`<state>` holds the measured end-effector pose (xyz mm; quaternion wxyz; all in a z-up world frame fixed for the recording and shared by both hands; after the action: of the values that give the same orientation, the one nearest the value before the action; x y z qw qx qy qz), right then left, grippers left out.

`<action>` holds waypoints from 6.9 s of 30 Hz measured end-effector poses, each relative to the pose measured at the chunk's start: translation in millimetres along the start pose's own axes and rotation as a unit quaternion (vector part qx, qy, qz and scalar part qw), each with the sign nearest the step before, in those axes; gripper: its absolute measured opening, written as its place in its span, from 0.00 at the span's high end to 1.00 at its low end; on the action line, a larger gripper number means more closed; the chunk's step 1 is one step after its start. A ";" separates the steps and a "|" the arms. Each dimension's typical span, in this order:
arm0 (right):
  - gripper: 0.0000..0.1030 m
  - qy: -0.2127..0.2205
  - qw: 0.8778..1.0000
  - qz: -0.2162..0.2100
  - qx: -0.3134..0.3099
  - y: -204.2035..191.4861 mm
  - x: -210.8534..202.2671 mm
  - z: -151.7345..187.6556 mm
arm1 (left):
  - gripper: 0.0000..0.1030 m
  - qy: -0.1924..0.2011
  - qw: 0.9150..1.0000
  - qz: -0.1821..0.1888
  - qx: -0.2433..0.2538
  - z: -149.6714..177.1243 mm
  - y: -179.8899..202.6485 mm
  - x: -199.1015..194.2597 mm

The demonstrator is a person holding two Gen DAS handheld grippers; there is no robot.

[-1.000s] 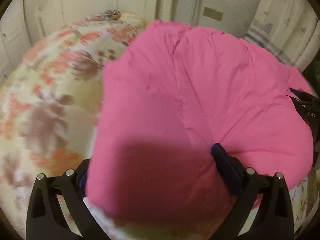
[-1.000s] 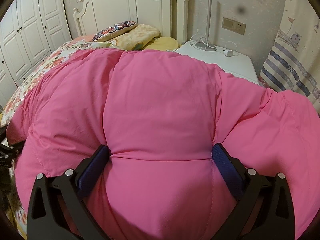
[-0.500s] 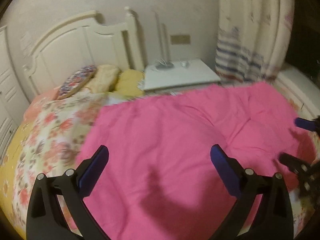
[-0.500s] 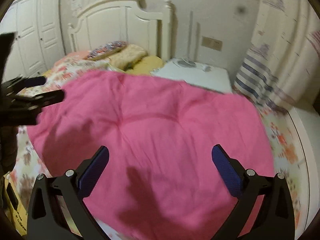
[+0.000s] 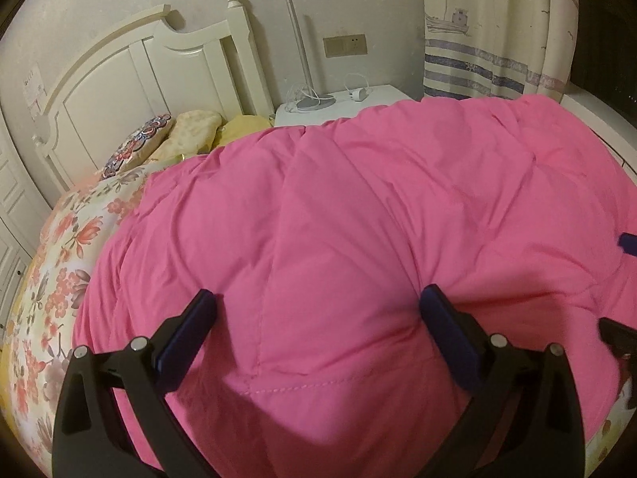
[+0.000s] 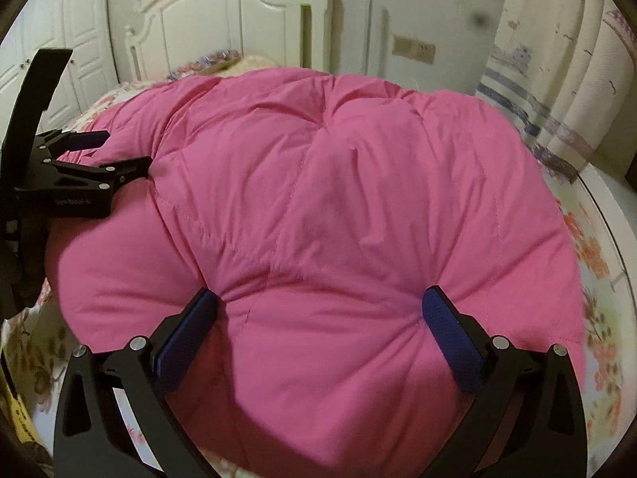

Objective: Fold large clothes

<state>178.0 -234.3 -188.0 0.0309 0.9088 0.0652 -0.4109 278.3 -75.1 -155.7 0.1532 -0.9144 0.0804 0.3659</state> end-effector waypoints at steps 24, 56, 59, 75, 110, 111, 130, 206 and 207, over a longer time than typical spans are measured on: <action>0.04 0.040 0.995 -0.063 0.069 5.4 -42.4 17.4 | 0.02 -0.010 1.000 0.018 -0.022 5.3 -4.2 13.4; 0.04 0.049 0.991 -0.103 -0.067 -71.5 -14.9 -10.1 | 0.02 -0.041 0.999 0.026 0.005 -115.8 36.5 114.0; 0.04 0.087 0.984 -0.150 0.029 -42.4 -52.7 4.4 | 0.02 -0.035 0.999 0.027 0.002 -114.9 36.2 113.4; 0.04 0.064 0.928 -0.162 0.330 69.3 -38.3 65.3 | 0.02 -0.040 0.997 0.059 -0.024 -112.7 26.4 116.8; 0.60 0.256 0.910 -0.136 0.297 78.9 -113.7 56.7 | 0.02 0.007 0.979 -0.162 0.122 -44.0 75.3 21.4; 0.60 0.257 0.912 -0.135 0.291 75.3 -116.8 56.0 | 0.02 0.020 0.976 -0.176 0.126 -41.0 78.5 18.1; 0.59 0.274 0.955 -0.046 0.104 -30.1 -147.4 -11.0 | 0.04 0.034 0.997 0.022 0.067 84.8 87.7 -77.6; 0.04 0.147 0.951 -0.050 -0.266 -236.4 -56.5 -11.1 | 0.02 0.092 0.972 0.175 -0.127 14.5 -158.5 2.7; 0.04 0.144 0.951 -0.056 -0.268 -235.2 -58.4 -12.4 | 0.02 0.090 0.973 0.172 -0.125 14.5 -157.6 2.4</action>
<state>115.2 -5.6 -136.5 0.2409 0.9113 0.2274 -0.2446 311.6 77.9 -132.5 -0.0356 -0.9279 0.2036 0.3104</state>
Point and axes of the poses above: each gripper's, at about its wrist camera, not at the fingertips, and x roughly the way its jaws point, y to its right, z to its underside, the point moved 3 cm from there along x, roughly the way its jaws point, and after that the axes turned 2 degrees about -z, right-handed, at the moved point
